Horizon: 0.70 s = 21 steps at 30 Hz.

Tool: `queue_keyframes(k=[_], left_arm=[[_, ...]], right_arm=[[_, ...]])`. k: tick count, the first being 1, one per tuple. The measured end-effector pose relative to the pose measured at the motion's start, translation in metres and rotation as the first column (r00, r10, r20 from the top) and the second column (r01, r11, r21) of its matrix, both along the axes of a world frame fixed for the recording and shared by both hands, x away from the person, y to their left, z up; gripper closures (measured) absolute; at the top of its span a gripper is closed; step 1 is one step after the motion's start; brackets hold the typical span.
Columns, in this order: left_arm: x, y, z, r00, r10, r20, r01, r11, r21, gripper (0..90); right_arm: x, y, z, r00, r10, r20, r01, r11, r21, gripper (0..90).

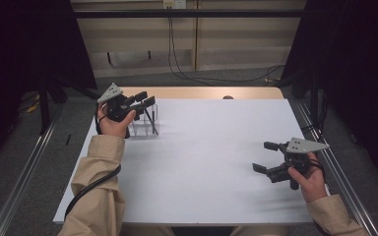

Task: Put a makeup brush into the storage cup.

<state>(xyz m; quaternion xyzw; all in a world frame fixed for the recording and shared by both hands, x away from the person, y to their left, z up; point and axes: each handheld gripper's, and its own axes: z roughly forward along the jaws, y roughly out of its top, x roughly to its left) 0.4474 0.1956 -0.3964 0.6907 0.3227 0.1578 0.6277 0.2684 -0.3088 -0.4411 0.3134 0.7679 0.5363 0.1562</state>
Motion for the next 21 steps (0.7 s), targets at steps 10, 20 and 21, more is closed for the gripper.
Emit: queue_keyframes(k=[10,20,21], left_arm=[[-0.010,0.007,-0.001,0.9997,-0.006,-0.025,0.006,0.9999,-0.011,20.8],[-0.021,0.011,0.003,0.9999,-0.013,0.002,0.013,0.9999,0.001,11.8],[-0.022,0.012,0.003,0.9998,-0.019,0.001,0.019,0.9998,0.001,11.7]], right_arm=[[0.000,-0.001,0.000,1.0000,0.000,-0.003,0.000,1.000,0.007,4.4],[-0.002,-0.001,0.001,1.0000,-0.004,0.001,0.004,1.000,0.007,4.4],[-0.002,-0.001,0.002,1.0000,-0.006,0.002,0.006,1.000,0.011,4.4]])
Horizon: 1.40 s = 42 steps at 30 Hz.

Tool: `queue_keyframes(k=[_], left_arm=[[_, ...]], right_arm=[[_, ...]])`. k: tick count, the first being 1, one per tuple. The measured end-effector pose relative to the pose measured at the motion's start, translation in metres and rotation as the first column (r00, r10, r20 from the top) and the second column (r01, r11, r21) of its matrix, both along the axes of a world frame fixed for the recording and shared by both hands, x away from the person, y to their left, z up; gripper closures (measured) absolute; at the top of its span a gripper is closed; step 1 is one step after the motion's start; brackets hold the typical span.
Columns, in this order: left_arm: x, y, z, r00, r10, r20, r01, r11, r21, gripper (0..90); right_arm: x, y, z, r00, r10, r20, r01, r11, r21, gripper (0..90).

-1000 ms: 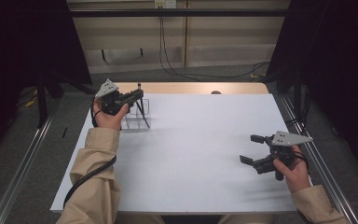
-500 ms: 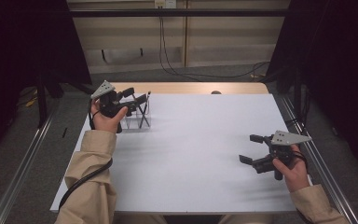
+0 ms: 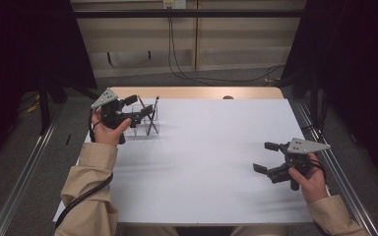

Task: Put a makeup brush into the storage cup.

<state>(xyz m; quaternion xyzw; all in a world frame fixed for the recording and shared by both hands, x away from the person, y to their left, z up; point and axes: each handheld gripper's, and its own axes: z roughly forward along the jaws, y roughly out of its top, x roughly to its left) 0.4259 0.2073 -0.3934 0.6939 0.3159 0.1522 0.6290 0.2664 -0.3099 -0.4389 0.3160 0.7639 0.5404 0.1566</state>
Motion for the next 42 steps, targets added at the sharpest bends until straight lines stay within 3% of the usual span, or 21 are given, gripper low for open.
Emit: queue_keyframes(k=[19,25,35,37,42], left_arm=[[-0.019,0.009,0.001,0.9996,-0.014,0.024,0.014,0.9999,0.004,8.8],[-0.026,0.011,0.001,0.9992,-0.020,0.035,0.020,0.9997,-0.016,8.5],[-0.034,0.016,-0.006,0.9993,-0.033,0.017,0.033,0.9988,-0.037,6.8],[-0.037,0.017,-0.007,0.9991,-0.036,0.023,0.036,0.9992,-0.019,4.4],[-0.041,0.020,-0.009,0.9984,-0.055,0.013,0.055,0.9976,-0.041,3.5]], right_arm=[[-0.005,0.003,0.001,1.0000,0.006,0.001,-0.006,1.000,-0.007,4.4],[-0.006,0.005,0.002,0.9999,0.013,0.005,-0.013,1.000,-0.010,4.4],[-0.006,0.005,0.001,0.9999,0.014,0.003,-0.014,1.000,-0.009,4.4],[-0.006,0.005,0.001,0.9999,0.013,0.000,-0.013,1.000,-0.009,4.4],[-0.006,0.005,0.001,0.9999,0.011,-0.002,-0.011,1.000,-0.011,4.4]])
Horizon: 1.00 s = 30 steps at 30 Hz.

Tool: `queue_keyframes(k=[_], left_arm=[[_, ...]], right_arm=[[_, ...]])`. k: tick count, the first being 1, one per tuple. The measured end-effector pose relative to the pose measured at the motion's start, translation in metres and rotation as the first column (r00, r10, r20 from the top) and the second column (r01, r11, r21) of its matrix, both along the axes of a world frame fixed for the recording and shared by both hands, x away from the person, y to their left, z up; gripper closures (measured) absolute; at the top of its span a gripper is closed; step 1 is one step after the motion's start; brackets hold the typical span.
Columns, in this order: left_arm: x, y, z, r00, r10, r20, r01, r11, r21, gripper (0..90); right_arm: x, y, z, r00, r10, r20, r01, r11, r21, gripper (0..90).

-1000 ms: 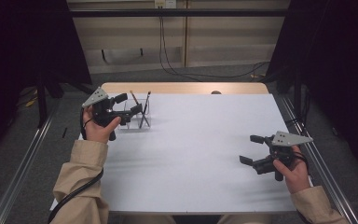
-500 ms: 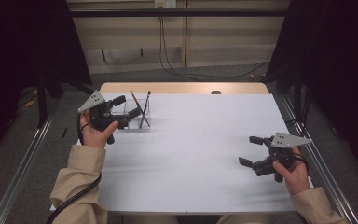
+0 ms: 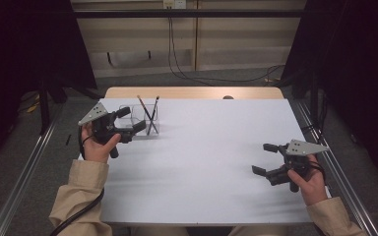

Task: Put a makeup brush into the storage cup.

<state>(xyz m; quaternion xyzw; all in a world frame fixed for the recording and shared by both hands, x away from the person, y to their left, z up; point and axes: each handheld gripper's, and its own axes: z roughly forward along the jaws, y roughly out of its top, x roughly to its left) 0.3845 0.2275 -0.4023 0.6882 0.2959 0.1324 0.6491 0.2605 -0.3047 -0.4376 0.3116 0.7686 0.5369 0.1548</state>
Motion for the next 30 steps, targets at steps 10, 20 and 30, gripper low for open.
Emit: queue_keyframes(k=[10,20,30], left_arm=[[-0.010,0.003,-0.005,0.9991,-0.040,0.009,0.040,0.9986,0.035,1.5],[-0.022,0.002,-0.003,0.9957,-0.088,0.030,0.086,0.9942,0.065,1.2],[-0.031,0.011,-0.006,0.9957,-0.091,0.020,0.089,0.9933,0.074,1.8]], right_arm=[[0.000,-0.001,0.000,1.0000,0.000,0.007,-0.001,1.000,0.003,4.4],[-0.002,-0.002,0.001,1.0000,-0.004,0.007,0.004,1.000,0.002,4.4],[-0.002,-0.002,0.001,0.9999,-0.007,0.011,0.007,1.000,0.002,4.4]])
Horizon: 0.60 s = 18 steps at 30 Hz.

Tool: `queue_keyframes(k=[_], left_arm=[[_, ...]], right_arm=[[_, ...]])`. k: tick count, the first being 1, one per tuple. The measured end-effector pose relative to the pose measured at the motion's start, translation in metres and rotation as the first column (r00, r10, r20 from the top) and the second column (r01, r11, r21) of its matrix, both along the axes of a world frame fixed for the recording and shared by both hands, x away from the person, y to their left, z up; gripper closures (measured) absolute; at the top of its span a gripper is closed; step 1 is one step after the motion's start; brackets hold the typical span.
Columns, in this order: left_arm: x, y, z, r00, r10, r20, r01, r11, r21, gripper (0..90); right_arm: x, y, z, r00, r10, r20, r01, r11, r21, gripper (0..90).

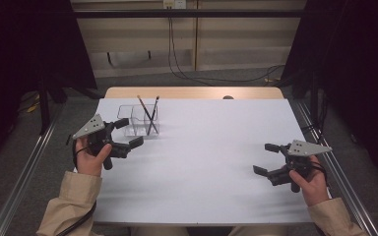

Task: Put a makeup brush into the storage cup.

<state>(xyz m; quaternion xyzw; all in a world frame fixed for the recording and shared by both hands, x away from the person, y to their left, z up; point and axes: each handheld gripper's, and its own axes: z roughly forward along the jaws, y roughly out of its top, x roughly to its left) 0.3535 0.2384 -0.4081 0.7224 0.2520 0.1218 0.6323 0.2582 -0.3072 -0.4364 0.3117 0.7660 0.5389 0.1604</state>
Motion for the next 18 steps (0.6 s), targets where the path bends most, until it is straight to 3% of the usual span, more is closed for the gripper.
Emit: queue_keyframes(k=[4,18], left_arm=[[-0.004,0.004,-0.004,0.9999,0.001,-0.016,-0.001,1.0000,-0.001,2.0],[-0.014,0.020,-0.008,0.9999,0.008,-0.013,-0.007,0.9997,0.022,2.2]], right_arm=[[0.000,0.000,0.000,1.0000,0.000,0.005,0.000,1.000,0.000,4.4],[0.000,-0.001,0.000,1.0000,-0.001,0.005,0.001,1.000,0.001,4.4]])
